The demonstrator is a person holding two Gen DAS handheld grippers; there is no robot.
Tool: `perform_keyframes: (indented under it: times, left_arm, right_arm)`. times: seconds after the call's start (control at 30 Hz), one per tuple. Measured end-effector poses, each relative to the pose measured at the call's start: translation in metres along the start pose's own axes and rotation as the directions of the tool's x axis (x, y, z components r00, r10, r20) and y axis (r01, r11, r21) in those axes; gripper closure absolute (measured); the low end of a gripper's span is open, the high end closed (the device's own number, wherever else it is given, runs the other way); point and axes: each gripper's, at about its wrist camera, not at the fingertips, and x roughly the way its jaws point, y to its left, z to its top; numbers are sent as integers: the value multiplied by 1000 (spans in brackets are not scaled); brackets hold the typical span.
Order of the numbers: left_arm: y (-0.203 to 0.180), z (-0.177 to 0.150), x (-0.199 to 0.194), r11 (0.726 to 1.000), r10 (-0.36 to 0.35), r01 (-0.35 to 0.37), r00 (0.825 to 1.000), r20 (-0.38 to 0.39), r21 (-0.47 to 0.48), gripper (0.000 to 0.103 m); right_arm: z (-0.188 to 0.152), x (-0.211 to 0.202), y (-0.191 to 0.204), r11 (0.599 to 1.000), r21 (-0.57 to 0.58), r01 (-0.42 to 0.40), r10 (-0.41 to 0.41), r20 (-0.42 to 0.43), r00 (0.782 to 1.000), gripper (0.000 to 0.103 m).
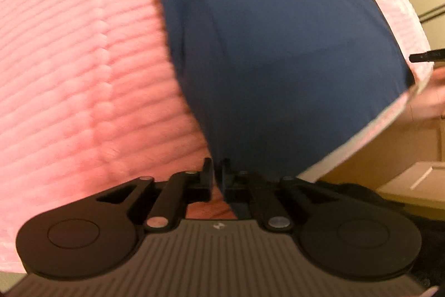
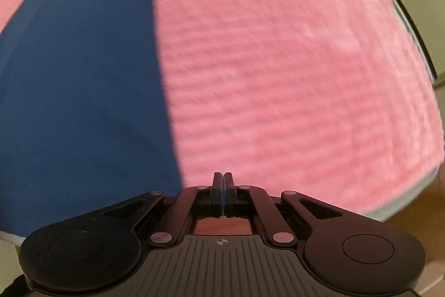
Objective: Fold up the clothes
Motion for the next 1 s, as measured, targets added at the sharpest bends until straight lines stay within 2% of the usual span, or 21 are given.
perform_keyframes:
  times: [0.03,0.07,0.13,0.27,0.4,0.53,0.6,0.63,0.7,0.8,0.87,0.93,1.0]
  left_arm:
    - [4,1,-4,1000,2,-2,1000,21,-14,89]
    - [8,4,-9,1000,0,1,999,48,-31,85]
    - [19,12,-18,998,4,3,994,108,-64,81]
    - [43,40,-20,991,28,-1,979,202,-132,78]
    - [58,74,-5,987,-1,44,964,266,-157,78]
    - [59,104,17,992,-29,60,966,256,-113,80]
    - [60,114,21,995,-30,52,970,240,-87,91]
    - [61,115,18,996,-23,43,970,243,-76,92]
    - [68,110,9,996,-17,39,967,255,-82,90]
    - [72,89,-12,999,35,-26,956,290,-36,88]
    - [66,70,-25,998,44,-55,951,305,27,86]
    - [47,44,-39,991,21,-61,951,308,120,82]
    - [23,21,-44,976,-16,-49,956,294,213,77]
  right_arm:
    - [2,-3,10,1000,-12,-17,17,14,1000,93]
    - [5,-5,20,999,-25,-35,35,28,999,60]
    - [12,-7,40,996,-65,-67,70,51,996,21]
    - [24,-9,82,982,-131,-134,142,56,988,21]
    - [40,-1,124,966,-182,-183,194,45,980,21]
    - [55,12,168,941,-253,-223,235,17,972,21]
    - [62,18,190,925,-291,-243,254,1,967,21]
    - [65,23,198,920,-306,-247,258,-2,966,21]
    - [67,29,215,906,-336,-258,270,-10,963,21]
    - [56,34,239,881,-383,-279,287,-38,957,21]
    - [45,37,251,865,-407,-292,293,-61,954,21]
    - [31,40,258,860,-413,-300,291,-86,953,21]
    - [16,43,255,874,-389,-290,275,-96,957,21]
